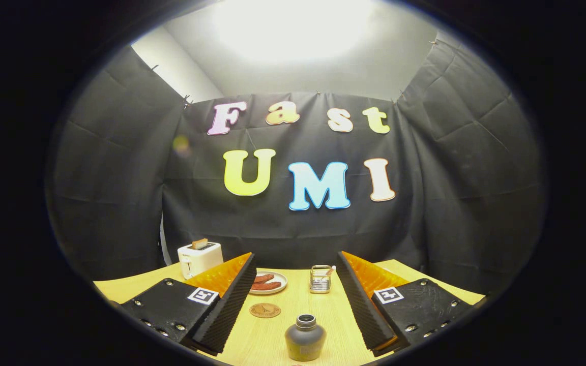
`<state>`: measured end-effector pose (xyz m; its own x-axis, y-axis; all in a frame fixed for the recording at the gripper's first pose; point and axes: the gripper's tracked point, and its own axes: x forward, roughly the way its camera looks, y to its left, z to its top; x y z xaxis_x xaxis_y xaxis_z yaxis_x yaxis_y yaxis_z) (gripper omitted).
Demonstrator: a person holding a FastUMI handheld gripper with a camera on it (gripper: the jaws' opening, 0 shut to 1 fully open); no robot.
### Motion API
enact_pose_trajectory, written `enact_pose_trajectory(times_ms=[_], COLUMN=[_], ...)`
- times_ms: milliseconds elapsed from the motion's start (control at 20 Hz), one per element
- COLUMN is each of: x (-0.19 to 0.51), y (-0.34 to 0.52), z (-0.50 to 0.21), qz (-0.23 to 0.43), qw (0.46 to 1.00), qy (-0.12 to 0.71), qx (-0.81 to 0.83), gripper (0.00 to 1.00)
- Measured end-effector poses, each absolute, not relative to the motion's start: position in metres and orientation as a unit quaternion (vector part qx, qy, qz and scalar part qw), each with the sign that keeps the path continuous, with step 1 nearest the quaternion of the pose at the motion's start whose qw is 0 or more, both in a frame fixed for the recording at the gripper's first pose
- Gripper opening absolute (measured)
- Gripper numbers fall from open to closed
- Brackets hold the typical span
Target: Take the bottle from table, then pour the juice into the cup, finally place the bottle on the coaster
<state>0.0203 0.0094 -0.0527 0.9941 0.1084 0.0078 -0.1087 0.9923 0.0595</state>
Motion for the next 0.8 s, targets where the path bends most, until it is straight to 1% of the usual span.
enact_pose_trajectory(times_ms=[150, 800], x=[0.024, 0.026], y=[0.003, 0.005], z=[-0.072, -0.167], qz=[0.047, 0.059], qw=[0.998, 0.993], qy=[0.013, 0.100], qx=[0.033, 0.024], gripper=[0.96, 0.96])
